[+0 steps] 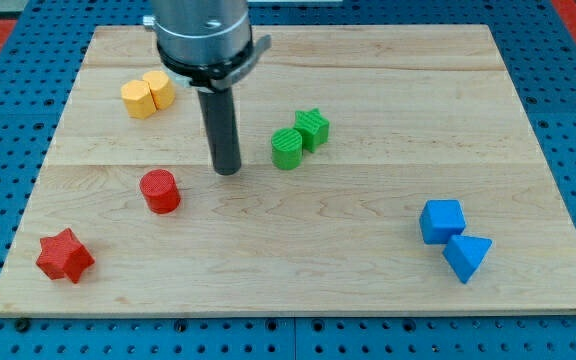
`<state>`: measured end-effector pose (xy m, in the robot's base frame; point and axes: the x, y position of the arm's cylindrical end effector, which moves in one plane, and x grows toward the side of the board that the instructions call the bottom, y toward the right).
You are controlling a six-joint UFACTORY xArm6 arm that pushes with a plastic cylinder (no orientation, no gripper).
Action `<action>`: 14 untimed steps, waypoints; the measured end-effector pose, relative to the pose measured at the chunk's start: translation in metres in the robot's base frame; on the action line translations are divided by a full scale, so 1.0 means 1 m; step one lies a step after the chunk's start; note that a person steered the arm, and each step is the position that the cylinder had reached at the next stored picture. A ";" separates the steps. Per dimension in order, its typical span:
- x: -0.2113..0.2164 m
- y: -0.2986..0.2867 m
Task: Place the green circle in between green star and red circle
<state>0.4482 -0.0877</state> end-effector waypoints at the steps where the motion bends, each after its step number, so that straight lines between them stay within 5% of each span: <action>1: 0.021 -0.047; 2: 0.044 -0.068; 3: 0.036 -0.014; 4: 0.027 0.102; 5: -0.019 0.164; 7: -0.023 0.048; 10: 0.001 -0.012; 13: -0.059 -0.017; 14: -0.008 -0.019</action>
<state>0.4400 -0.1063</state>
